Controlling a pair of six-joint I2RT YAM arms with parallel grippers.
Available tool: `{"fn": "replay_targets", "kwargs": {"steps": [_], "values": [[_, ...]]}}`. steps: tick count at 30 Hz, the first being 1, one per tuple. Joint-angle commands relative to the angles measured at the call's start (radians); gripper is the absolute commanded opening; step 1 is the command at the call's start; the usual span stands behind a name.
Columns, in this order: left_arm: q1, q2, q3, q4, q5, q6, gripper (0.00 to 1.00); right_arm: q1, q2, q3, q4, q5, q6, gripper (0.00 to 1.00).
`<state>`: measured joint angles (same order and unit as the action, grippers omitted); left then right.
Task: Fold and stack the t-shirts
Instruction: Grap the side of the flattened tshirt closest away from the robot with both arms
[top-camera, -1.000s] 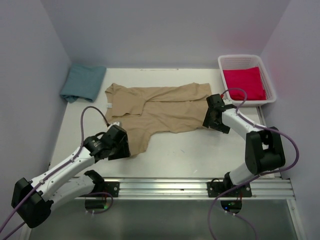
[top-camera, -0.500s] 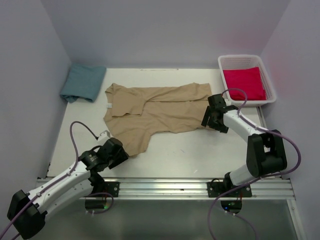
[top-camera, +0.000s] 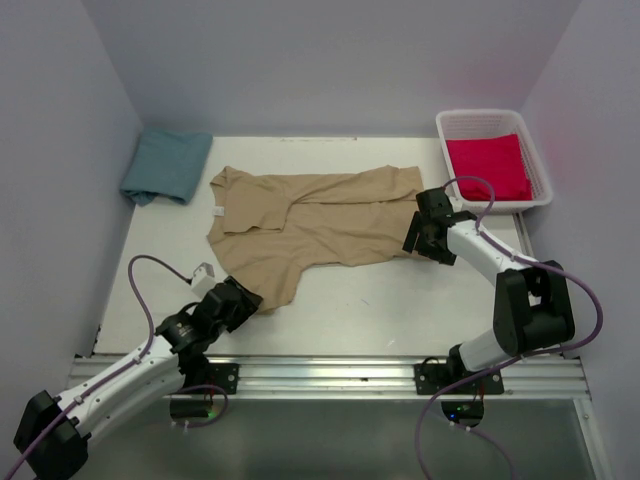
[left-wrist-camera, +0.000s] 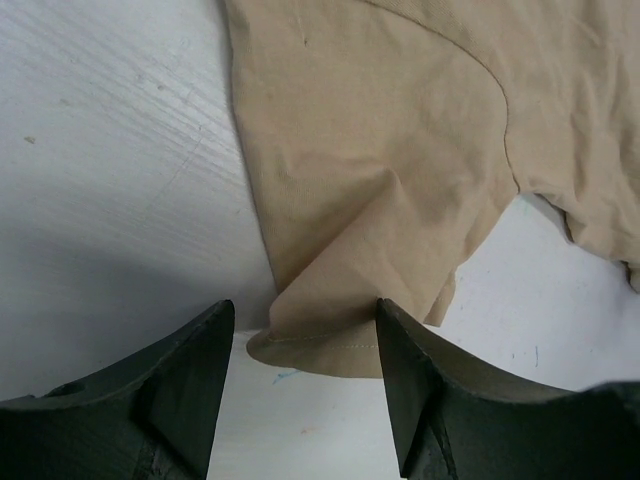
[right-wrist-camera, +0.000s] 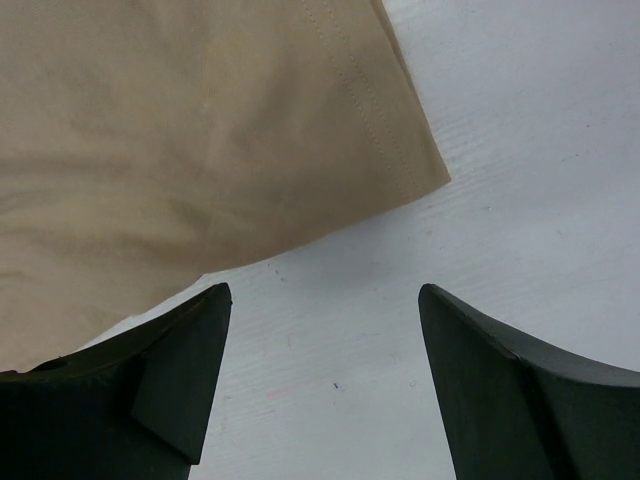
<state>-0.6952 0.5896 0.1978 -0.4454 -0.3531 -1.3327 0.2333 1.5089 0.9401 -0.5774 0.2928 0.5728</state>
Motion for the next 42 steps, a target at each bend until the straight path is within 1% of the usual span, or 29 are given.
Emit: {"fn": "replay_targets", "kwargs": {"steps": [1, 4, 8, 11, 18, 24, 27, 28, 30, 31, 36, 37, 39, 40, 42], "values": [[-0.003, -0.002, -0.020, 0.030, 0.000, -0.023, 0.63, -0.006, -0.041, -0.011, 0.019, 0.000, -0.008, 0.79], [-0.003, -0.022, 0.009, -0.019, 0.016, -0.026, 0.62, -0.006, -0.046, -0.014, 0.019, 0.008, -0.008, 0.79], [-0.004, -0.094, 0.046, -0.072, 0.009, -0.022, 0.61, -0.006, -0.038, -0.018, 0.021, 0.014, -0.005, 0.78], [-0.003, -0.122, 0.043, -0.073, 0.000, -0.019, 0.59, -0.006, -0.038, -0.023, 0.027, 0.014, -0.005, 0.76], [-0.003, -0.105, 0.015, -0.036, 0.014, -0.008, 0.58, -0.006, -0.042, -0.034, 0.034, 0.016, -0.008, 0.73], [-0.003, -0.131, 0.048, -0.058, 0.019, 0.006, 0.54, -0.006, -0.049, -0.037, 0.034, 0.019, -0.010, 0.71], [-0.003, -0.148, 0.063, -0.072, 0.019, 0.012, 0.47, -0.006, -0.049, -0.038, 0.034, 0.019, -0.011, 0.70], [-0.003, -0.151, 0.066, -0.073, 0.020, 0.013, 0.41, -0.006, -0.049, -0.038, 0.036, 0.020, -0.011, 0.70], [-0.004, -0.157, 0.066, -0.076, 0.020, 0.012, 0.35, -0.006, -0.047, -0.038, 0.034, 0.019, -0.011, 0.70], [-0.003, -0.160, 0.066, -0.078, 0.023, 0.013, 0.30, -0.006, -0.046, -0.038, 0.034, 0.019, -0.011, 0.69], [-0.003, -0.157, 0.060, -0.072, 0.025, 0.013, 0.19, -0.006, -0.044, -0.037, 0.036, 0.020, -0.010, 0.68], [-0.004, -0.152, 0.057, -0.067, 0.029, 0.015, 0.14, -0.006, -0.042, -0.037, 0.036, 0.023, -0.011, 0.69], [-0.004, -0.149, 0.055, -0.061, 0.035, 0.017, 0.10, -0.008, -0.036, -0.038, 0.033, 0.026, -0.008, 0.68], [-0.003, -0.149, 0.057, -0.056, 0.037, 0.021, 0.05, -0.006, -0.035, -0.038, 0.031, 0.035, -0.001, 0.68], [-0.003, -0.149, 0.061, -0.056, 0.042, 0.027, 0.00, -0.012, -0.027, -0.037, 0.021, 0.049, 0.010, 0.68]]}}
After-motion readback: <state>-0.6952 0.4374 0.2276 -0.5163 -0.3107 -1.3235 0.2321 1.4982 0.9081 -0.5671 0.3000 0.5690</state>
